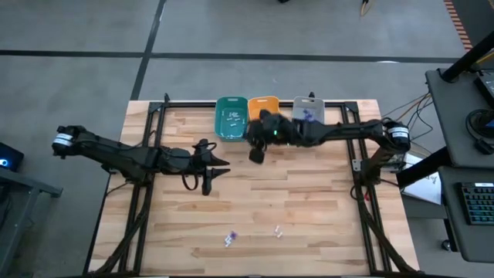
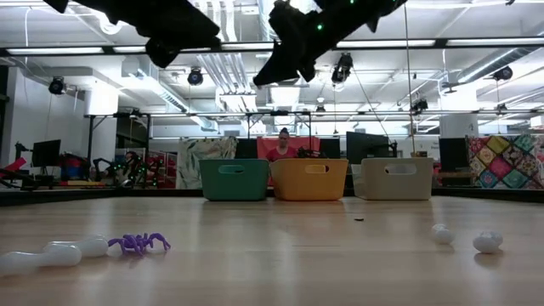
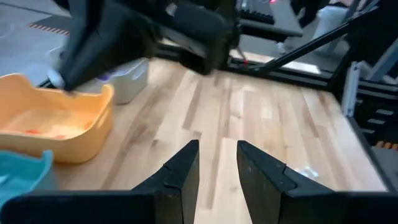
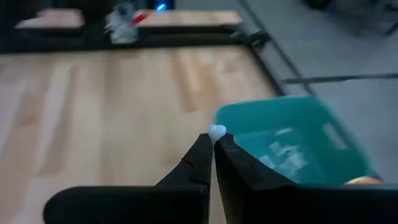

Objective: Sort Halloween decoration
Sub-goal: Put the white bone toy into the blue bin

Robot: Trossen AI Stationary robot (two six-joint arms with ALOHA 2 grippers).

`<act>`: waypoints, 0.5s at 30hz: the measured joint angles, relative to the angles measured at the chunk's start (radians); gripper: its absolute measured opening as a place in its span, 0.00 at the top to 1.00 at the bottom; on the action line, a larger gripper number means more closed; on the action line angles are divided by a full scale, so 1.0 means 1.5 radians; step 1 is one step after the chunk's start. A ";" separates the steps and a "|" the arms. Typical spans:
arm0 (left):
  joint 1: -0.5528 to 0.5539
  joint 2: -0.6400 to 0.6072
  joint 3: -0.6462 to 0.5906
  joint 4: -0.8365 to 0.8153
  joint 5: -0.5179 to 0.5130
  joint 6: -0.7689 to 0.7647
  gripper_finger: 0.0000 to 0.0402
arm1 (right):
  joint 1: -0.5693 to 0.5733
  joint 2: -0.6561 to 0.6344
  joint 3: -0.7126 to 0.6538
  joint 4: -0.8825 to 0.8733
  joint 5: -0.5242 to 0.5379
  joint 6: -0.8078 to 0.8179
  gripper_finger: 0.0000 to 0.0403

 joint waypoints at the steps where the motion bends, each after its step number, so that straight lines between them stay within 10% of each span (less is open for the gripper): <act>1: 0.000 -0.010 0.000 -0.015 -0.008 -0.001 0.78 | -0.014 0.000 0.000 0.013 -0.001 -0.006 0.98; 15: 0.000 -0.074 0.000 -0.127 -0.100 0.007 0.78 | -0.193 0.115 0.087 0.106 -0.128 -0.015 0.98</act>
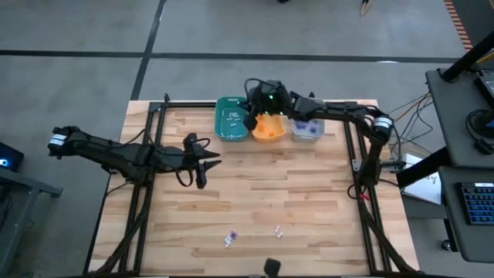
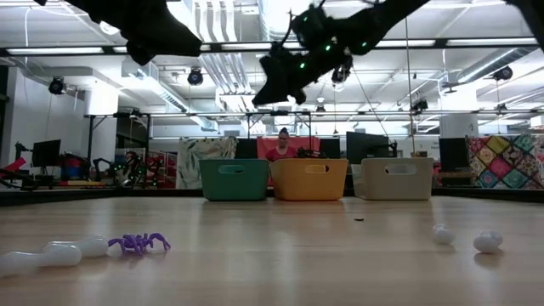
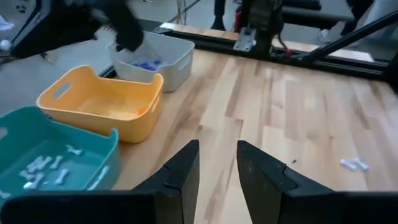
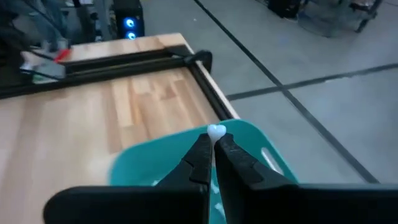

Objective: Sort Halloween decoration
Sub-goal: Put the white bone toy into the blue bin

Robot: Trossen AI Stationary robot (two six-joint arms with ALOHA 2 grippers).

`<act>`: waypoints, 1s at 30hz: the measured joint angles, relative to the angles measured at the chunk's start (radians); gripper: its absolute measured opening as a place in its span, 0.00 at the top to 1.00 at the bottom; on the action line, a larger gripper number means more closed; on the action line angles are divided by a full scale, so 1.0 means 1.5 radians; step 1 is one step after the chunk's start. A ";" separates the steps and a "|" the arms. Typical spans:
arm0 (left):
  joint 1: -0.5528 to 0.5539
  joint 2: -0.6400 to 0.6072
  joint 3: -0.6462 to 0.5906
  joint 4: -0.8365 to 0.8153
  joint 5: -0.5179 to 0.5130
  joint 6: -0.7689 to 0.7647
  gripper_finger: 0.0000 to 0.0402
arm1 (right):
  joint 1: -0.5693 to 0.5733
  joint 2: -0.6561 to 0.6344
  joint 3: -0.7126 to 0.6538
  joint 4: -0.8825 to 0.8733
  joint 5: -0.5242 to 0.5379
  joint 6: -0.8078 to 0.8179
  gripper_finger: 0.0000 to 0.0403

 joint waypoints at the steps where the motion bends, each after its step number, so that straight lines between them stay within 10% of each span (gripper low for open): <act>1: 0.000 0.001 0.000 -0.002 -0.004 0.003 0.78 | -0.006 0.017 0.014 -0.003 -0.002 -0.002 0.98; 17: 0.000 0.006 0.000 -0.025 -0.088 0.032 0.78 | -0.034 0.267 0.280 -0.297 -0.052 -0.066 0.98; 30: 0.000 0.007 0.000 -0.025 -0.091 0.029 0.78 | -0.031 0.297 0.363 -0.375 -0.047 -0.050 0.91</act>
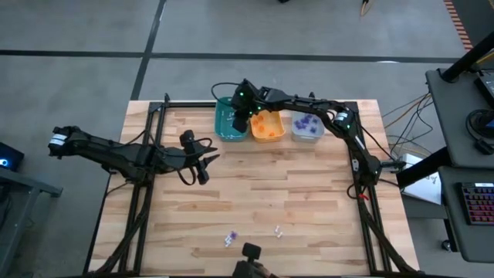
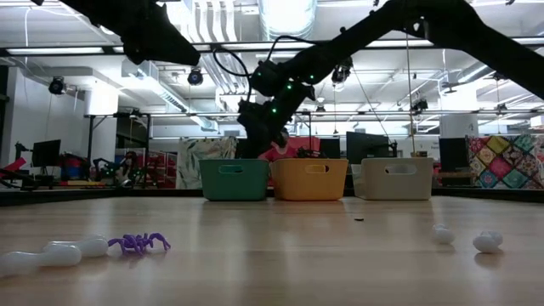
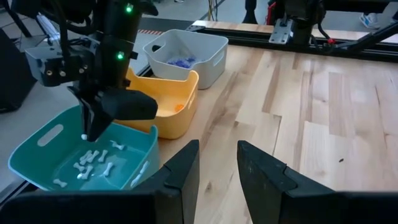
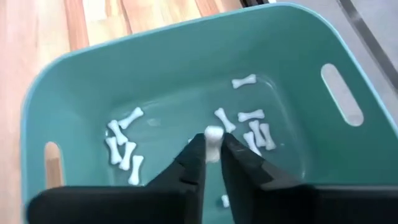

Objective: Sort Halloween decoration
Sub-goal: Put the white bone toy into the blue bin

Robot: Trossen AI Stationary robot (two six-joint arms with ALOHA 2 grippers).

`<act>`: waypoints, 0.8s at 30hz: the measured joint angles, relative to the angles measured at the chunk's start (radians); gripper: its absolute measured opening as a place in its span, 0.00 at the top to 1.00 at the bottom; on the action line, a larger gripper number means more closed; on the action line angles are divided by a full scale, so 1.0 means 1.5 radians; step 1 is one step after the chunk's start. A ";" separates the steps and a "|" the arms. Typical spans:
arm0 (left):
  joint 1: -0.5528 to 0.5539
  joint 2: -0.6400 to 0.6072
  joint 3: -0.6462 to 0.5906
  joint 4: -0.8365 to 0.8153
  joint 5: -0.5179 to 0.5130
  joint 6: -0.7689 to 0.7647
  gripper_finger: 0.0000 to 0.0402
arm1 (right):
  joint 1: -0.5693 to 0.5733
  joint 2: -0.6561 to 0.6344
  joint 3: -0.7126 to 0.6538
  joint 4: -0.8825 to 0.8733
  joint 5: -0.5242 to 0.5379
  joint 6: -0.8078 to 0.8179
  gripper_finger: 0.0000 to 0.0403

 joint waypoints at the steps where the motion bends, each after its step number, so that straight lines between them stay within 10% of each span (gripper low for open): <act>1: 0.000 0.000 0.000 0.000 0.000 0.000 0.78 | 0.000 0.000 0.000 0.000 0.000 0.009 0.89; 11: -0.001 0.000 0.000 -0.002 0.001 -0.025 0.78 | 0.003 -0.028 -0.001 -0.016 -0.003 0.047 0.62; 24: -0.072 0.009 0.000 -0.004 0.001 -0.125 0.78 | 0.123 -0.202 -0.076 -0.208 0.001 0.040 0.63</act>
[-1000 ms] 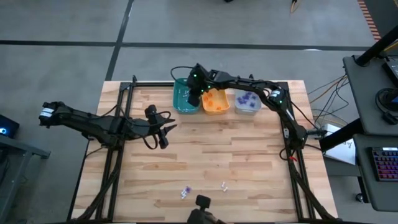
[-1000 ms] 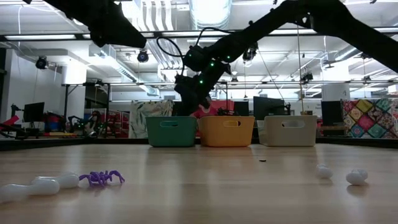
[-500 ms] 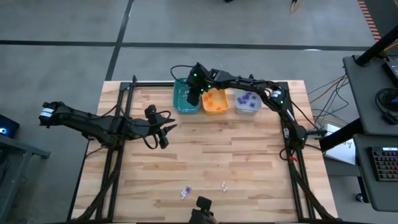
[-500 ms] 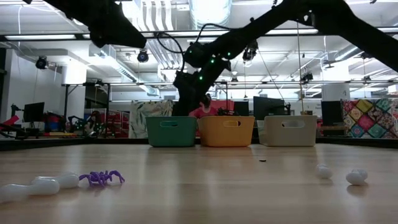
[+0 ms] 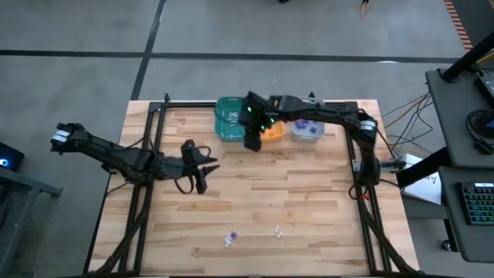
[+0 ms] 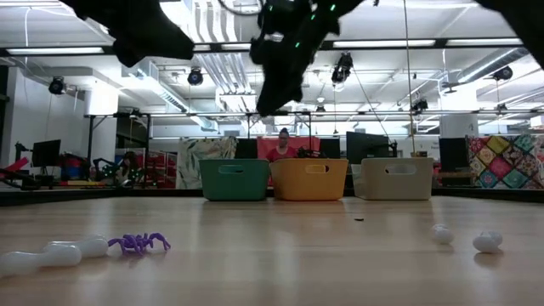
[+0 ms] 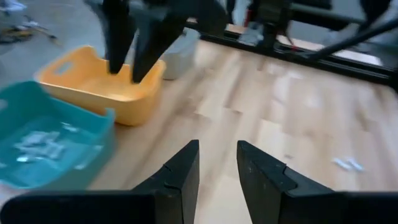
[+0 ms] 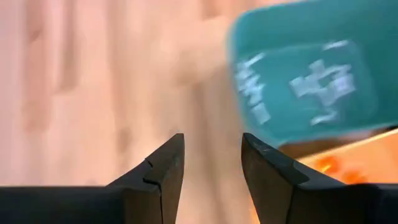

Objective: Sort Halloween decoration
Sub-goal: Put the white bone toy into the blue bin

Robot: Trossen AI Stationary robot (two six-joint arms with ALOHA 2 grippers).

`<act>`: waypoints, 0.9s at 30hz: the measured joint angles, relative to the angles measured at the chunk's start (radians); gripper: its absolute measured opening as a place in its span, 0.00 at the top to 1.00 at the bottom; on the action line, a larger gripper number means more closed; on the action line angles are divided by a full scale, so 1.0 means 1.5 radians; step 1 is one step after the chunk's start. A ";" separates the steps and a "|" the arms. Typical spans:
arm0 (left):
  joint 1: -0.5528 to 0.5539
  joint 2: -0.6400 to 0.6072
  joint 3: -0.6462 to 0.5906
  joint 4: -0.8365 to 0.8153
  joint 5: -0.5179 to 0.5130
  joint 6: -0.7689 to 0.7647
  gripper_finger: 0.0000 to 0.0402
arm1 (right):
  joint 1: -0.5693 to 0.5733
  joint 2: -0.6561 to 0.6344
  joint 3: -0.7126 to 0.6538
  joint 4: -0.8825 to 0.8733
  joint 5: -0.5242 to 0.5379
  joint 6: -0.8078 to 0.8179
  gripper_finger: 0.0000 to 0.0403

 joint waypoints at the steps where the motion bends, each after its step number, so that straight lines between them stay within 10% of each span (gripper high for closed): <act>1: -0.015 0.006 0.000 0.002 0.000 -0.009 0.78 | 0.015 -0.017 -0.018 -0.009 0.000 0.002 0.64; 27: -0.230 0.351 0.000 0.263 0.037 -0.158 0.77 | 0.401 -0.313 -0.462 0.084 0.002 0.219 0.69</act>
